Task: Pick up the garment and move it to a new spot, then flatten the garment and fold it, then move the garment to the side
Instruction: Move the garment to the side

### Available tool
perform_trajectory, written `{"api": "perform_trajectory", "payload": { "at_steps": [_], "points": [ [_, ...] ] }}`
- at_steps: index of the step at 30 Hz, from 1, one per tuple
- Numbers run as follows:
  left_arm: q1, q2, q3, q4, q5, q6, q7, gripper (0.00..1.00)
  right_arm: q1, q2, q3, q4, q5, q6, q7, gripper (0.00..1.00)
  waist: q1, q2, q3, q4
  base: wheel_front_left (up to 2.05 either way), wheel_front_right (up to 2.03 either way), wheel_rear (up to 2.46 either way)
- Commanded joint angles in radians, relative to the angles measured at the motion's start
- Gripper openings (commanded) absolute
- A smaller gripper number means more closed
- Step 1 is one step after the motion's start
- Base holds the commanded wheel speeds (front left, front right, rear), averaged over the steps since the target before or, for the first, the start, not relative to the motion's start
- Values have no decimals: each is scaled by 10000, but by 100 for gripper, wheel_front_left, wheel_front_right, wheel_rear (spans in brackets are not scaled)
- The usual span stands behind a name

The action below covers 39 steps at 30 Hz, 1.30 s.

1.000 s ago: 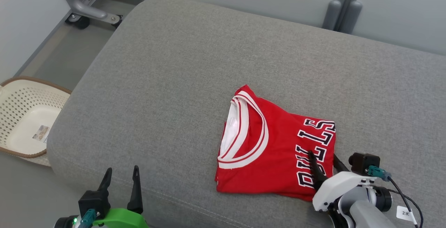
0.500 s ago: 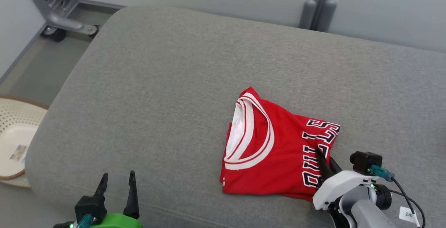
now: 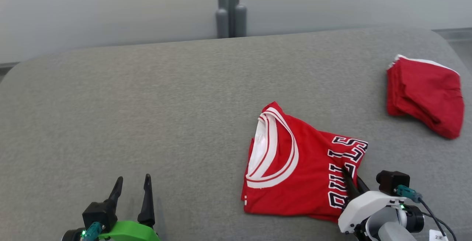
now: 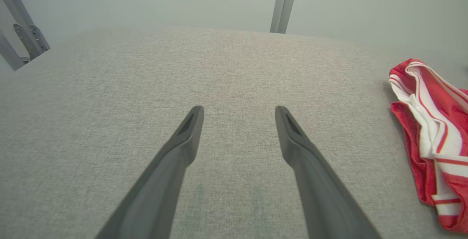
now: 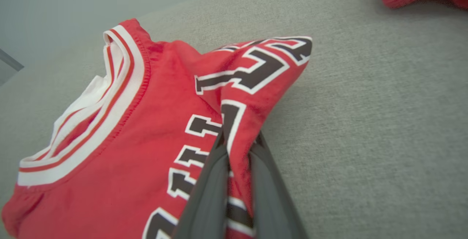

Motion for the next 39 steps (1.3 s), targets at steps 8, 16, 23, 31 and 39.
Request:
{"api": "perform_trajectory", "payload": {
  "at_steps": [8,16,23,31,39],
  "points": [
    [-347,38,-394,5,-210,-125,5,100,235,-28,-217,-189,16,-18,-25,0,0,0,273,-3057,0,0,0],
    [-917,43,-936,-124,61,-258,5,100,-128,-13,6,-584,96,-16,-25,0,0,0,925,-3028,0,0,0],
    [-1500,46,-1329,-205,315,-334,5,100,-1617,-429,884,-1128,-599,-15,-25,0,0,0,1906,-2469,0,0,0],
    [-1901,43,-1275,-275,548,-433,5,100,-4436,-1703,1570,-784,-984,-16,-25,0,0,0,2774,-1885,0,0,0],
    [-2005,41,-1169,-323,419,-469,5,100,-6525,-3829,883,872,-1129,-16,514,0,0,0,3067,-1354,0,0,0]
  ]
}}
